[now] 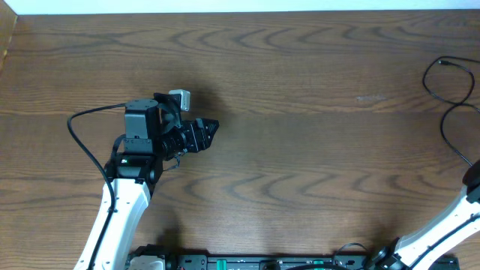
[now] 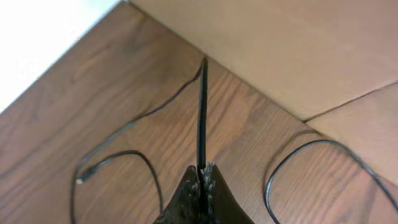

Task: Untangle cables
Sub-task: 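Move the right gripper to the cables at the upper right edge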

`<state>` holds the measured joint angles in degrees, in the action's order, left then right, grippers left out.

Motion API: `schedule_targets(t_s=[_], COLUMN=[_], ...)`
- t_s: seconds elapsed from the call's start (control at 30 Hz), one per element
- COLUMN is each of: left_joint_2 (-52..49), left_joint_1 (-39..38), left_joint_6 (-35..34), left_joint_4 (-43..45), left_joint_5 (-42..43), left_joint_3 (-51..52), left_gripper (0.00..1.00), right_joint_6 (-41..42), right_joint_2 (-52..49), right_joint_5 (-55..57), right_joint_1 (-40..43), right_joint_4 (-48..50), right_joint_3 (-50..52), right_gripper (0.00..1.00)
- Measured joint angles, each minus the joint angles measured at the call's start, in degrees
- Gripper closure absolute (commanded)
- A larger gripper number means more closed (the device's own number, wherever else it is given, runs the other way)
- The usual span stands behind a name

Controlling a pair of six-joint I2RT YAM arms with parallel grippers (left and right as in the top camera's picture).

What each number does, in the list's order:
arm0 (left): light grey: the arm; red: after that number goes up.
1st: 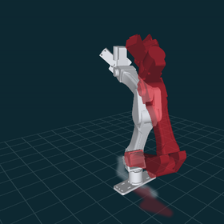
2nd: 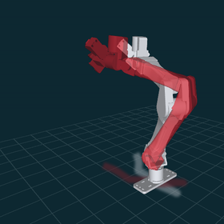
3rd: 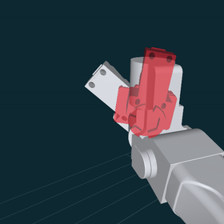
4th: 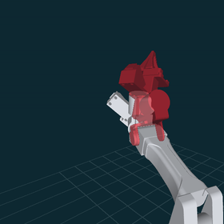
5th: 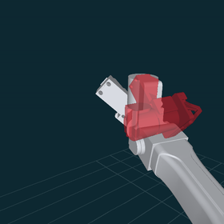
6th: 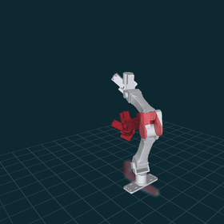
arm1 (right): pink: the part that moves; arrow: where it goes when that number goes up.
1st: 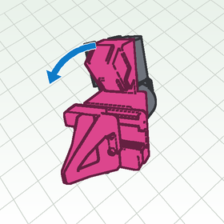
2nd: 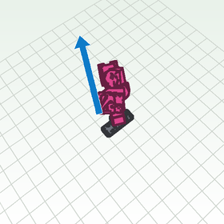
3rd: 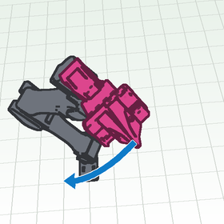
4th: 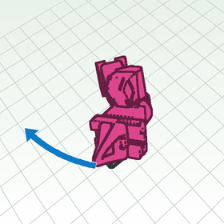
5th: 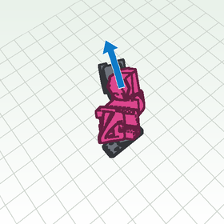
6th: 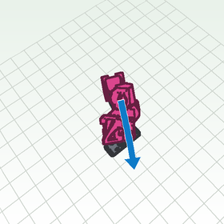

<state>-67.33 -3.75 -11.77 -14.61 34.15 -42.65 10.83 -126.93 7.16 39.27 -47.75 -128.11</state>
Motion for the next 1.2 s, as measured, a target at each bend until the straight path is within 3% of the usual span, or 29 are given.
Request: schedule_targets(t_s=[0.5, 0.53, 0.57, 0.63, 0.7, 0.73, 0.77, 1.2], left_joint_2=[0.0, 0.0, 0.0, 0.0, 0.0, 0.0, 0.0, 0.0], left_joint_1=[0.0, 0.0, 0.0, 0.0, 0.0, 0.0, 0.0, 0.0], left_joint_6=[3.9, 4.0, 4.1, 4.1, 4.1, 4.1, 4.1, 4.2], left_joint_4=[0.0, 0.0, 0.0, 0.1, 0.1, 0.1, 0.1, 0.2], left_joint_5=[1.0, 1.3, 1.5, 1.8, 1.8, 1.9, 2.0, 2.0], left_joint_3=[0.0, 0.0, 0.0, 0.0, 0.0, 0.0, 0.0, 0.0], left_gripper=[0.35, 0.35, 0.35, 0.35, 0.35, 0.35, 0.35, 0.35], right_joint_6=[-5.4, -5.7, -5.9, -6.5, -6.6, -6.7, -6.9, -8.1], right_joint_2=[-12.0, -12.7, -13.5, -14.8, -15.5, -15.7, -15.8, -15.9], right_joint_5=[-5.4, -5.4, -5.3, -5.2, -5.1, -5.2, -5.3, -15.3], right_joint_1=[-0.9, -1.0, -1.0, -1.2, -1.2, -1.2, -1.2, -6.1], right_joint_4=[9.7, 10.1, 10.3, 10.3, 10.3, 10.3, 10.1, -1.4], right_joint_3=[0.0, 0.0, 0.0, 0.0, 0.0, 0.0, 0.0, -13.6], right_gripper=[0.99, 0.92, 0.55, 0.39, 0.33, 0.13, 0.03, 0.01])
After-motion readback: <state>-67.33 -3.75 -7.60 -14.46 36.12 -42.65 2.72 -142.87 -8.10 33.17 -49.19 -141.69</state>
